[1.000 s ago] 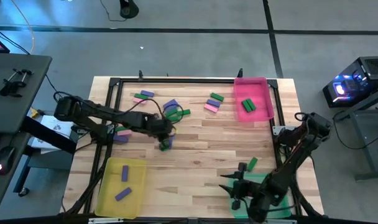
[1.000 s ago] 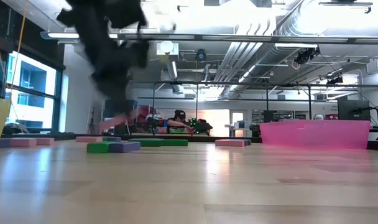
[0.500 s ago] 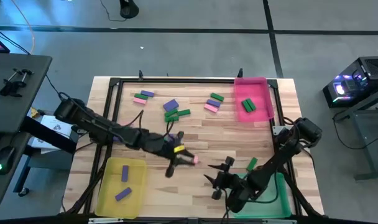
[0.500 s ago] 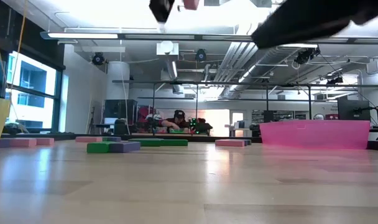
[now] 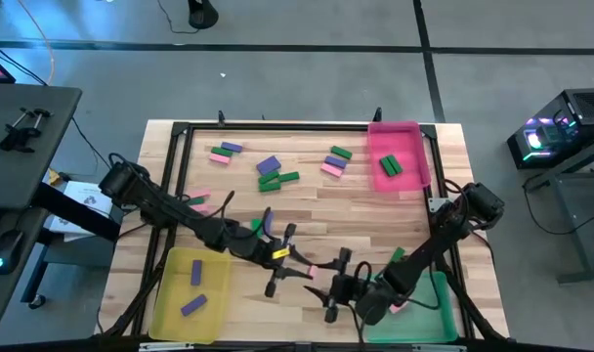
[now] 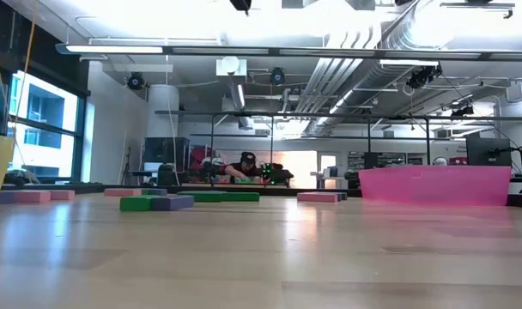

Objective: Sort blocks
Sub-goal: Put the pink block into the green bin

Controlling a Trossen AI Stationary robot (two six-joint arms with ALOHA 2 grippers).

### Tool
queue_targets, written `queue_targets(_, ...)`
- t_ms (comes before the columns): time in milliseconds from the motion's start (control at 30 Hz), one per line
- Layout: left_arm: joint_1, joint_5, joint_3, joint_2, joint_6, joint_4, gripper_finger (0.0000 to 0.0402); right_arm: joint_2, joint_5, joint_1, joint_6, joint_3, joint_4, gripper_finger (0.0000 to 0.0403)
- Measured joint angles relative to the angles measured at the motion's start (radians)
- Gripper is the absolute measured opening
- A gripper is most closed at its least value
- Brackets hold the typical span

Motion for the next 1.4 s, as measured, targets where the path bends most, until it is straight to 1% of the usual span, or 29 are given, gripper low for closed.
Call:
queue_targets(100,0.0,-0.013,0.0,0.012,0.001,0.004,0.0067,0.0,0.02,0.0,-0.011,0.0,0.018,0.0236)
queue_targets(167,-0.001,-0.013,0.0,0.02,0.002,0.007,0.0069,0.0,0.023,0.0,-0.002,0.0,0.013,0.0219)
queue_targets(233,-0.001,-0.014,0.0,0.027,0.001,0.004,0.007,0.0,0.024,0.0,0.006,0.0,0.009,0.0188)
queue_targets(333,-0.001,-0.013,0.0,0.037,-0.002,0.006,0.0073,-0.004,0.031,0.004,0.007,0.0,-0.012,0.0126)
queue_targets(400,-0.003,-0.01,0.0,0.039,0.008,0.007,0.0081,-0.015,0.028,0.01,0.03,0.0,-0.044,0.0084)
queue_targets(433,-0.002,-0.01,0.0,0.039,0.01,0.007,0.0087,-0.023,0.026,0.013,0.045,0.0,-0.069,0.0073)
queue_targets(567,-0.001,-0.015,0.001,0.039,-0.003,0.0,0.0122,-0.071,0.033,0.041,0.122,0.0,-0.23,0.0073)
queue_targets(633,0.001,-0.022,-0.001,0.039,-0.005,-0.008,0.0142,-0.097,0.021,0.073,0.189,0.0,-0.327,0.0073)
queue_targets(767,0.001,-0.1,-0.001,0.039,-0.068,-0.083,0.0171,-0.156,0.005,0.147,0.37,0.0,-0.555,0.0073)
queue_targets(833,0.001,-0.121,-0.001,0.039,-0.111,-0.133,0.0177,-0.184,-0.063,0.194,0.496,0.0,-0.689,0.0073)
queue_targets(933,0.002,-0.126,-0.001,0.039,-0.176,-0.184,0.018,-0.217,-0.252,0.27,0.706,0.0,-0.864,0.0073)
queue_targets(1033,0.0,-0.126,-0.001,0.039,-0.22,-0.219,0.0181,-0.217,-0.439,0.33,0.891,0.0,-1.001,0.0073)
queue_targets(1100,0.0,-0.126,-0.001,0.039,-0.238,-0.222,0.0181,-0.208,-0.528,0.363,1.001,0.0,-1.067,0.0073)
queue_targets(1167,0.0,-0.126,-0.001,0.039,-0.246,-0.221,0.0181,-0.19,-0.605,0.392,1.069,0.0,-1.122,0.0073)
queue_targets(1267,0.0,-0.127,-0.001,0.039,-0.247,-0.222,0.0181,-0.161,-0.712,0.419,1.089,0.0,-1.138,0.0082)
queue_targets(1333,0.0,-0.127,-0.001,0.039,-0.27,-0.223,0.0181,-0.142,-0.753,0.431,1.094,0.0,-1.134,0.0098)
queue_targets(1400,0.0,-0.137,-0.001,0.039,-0.317,-0.229,0.0181,-0.125,-0.768,0.438,1.126,0.0,-1.129,0.0116)
